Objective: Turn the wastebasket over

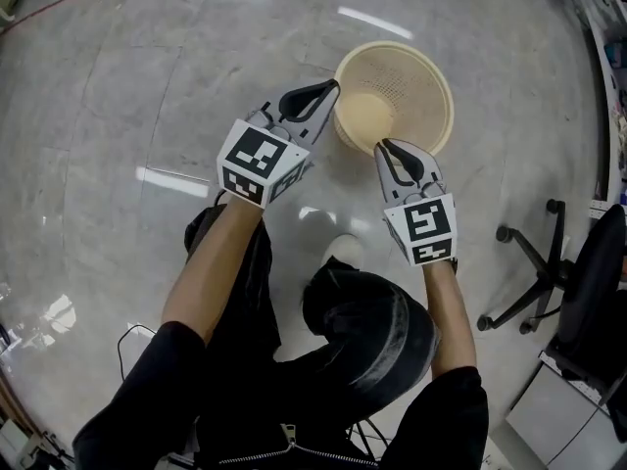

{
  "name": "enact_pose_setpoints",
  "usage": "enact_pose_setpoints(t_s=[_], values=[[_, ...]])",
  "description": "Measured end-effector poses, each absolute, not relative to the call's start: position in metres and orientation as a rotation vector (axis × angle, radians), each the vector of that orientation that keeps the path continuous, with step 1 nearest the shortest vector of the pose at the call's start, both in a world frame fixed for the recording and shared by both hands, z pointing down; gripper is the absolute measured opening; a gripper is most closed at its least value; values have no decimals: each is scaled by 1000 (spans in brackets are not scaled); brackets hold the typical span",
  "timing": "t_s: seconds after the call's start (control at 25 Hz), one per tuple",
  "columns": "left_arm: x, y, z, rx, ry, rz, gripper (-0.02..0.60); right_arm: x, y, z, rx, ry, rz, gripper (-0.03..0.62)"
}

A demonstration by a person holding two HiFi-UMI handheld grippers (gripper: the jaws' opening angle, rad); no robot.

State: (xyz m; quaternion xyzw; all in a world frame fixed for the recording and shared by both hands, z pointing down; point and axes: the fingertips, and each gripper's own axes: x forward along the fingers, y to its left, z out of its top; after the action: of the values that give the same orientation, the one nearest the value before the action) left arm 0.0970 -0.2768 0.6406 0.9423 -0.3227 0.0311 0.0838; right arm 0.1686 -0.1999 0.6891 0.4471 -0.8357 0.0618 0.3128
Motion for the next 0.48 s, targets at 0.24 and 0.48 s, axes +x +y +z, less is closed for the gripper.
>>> enact_pose_setpoints(t_s=[0.24, 0.48], values=[[101, -265, 670, 2839, -953, 108, 5, 161, -192, 740, 1007, -2012, -37, 89], [92, -264, 672, 2834, -940, 123, 5, 167, -195, 779, 924, -1846, -108, 89]])
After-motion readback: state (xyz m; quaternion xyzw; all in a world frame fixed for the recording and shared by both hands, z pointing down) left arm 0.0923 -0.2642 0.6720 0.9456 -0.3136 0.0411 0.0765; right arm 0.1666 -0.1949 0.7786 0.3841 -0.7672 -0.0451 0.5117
